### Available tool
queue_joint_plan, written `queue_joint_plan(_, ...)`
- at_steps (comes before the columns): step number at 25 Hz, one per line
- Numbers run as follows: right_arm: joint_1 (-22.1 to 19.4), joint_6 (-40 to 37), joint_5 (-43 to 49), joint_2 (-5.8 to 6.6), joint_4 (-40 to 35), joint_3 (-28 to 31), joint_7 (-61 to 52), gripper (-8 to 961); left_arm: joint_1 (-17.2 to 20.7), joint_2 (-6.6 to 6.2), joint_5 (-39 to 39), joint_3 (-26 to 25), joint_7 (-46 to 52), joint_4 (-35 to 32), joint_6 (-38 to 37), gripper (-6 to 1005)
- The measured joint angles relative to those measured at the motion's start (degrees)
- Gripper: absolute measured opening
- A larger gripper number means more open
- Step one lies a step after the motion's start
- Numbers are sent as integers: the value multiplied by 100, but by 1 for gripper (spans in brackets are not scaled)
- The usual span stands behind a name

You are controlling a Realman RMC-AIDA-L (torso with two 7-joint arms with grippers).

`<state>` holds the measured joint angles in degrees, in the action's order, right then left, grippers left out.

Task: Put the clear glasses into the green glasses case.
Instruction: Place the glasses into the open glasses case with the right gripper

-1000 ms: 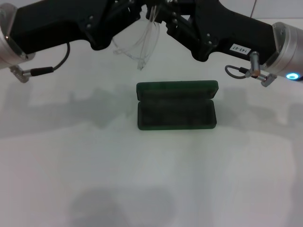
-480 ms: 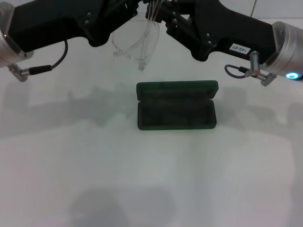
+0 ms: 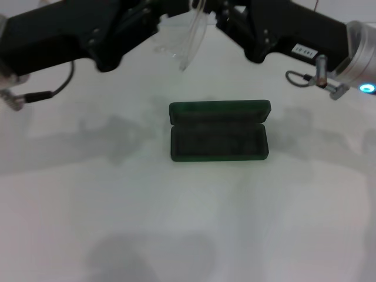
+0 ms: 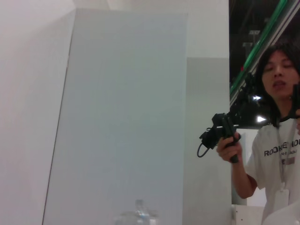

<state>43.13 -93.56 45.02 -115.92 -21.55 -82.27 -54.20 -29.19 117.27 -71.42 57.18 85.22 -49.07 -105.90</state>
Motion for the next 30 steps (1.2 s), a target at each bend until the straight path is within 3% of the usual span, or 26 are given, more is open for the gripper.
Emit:
queue_joint_plan(5,-166,432,241,108,-299,119,37,62,222,-238,8,-186,71,-15,-260,48)
queue_joint_plan(10,-657,916,1318,353,-1732,133,-913,62,710,-760,-66,-542,160,15,-374,47)
queue_joint_plan(11,-657,916,1318,353,-1732,133,-913,62,807,-858,-140,-633,160,27,-375,47)
queue_joint_plan(12,-991,1010,2111,462,-2878,262,-1715,62,876,-937,-227,-730,160,31,-375,47)
queue_joint_plan(15,-1224,941,3285,496,-4297,545,-2931,62,1043,-1047,-616,-1112,161,31,-381,45)
queue_joint_plan(18,-1226,558,4911,476,-5952,804,-4557,62,1140,-1067,-907,-1513,167,14,-389,44)
queue_joint_plan(20,-912,24,5884,454,-6833,978,-5674,62,1173,-1069,-1040,-1751,165,7,-395,43)
queue_joint_plan(23,-103,-900,6746,438,-7358,1193,-6901,62,1185,-1070,-1075,-1961,137,7,-401,43)
queue_joint_plan(26,801,-1574,7397,369,-7026,1130,-7577,62,1142,-1051,-1076,-2044,99,26,-403,43)
queue_joint_plan(30,1878,-1812,8712,21,-5910,745,-7718,62,1144,-1003,-1076,-2056,11,40,-400,43)
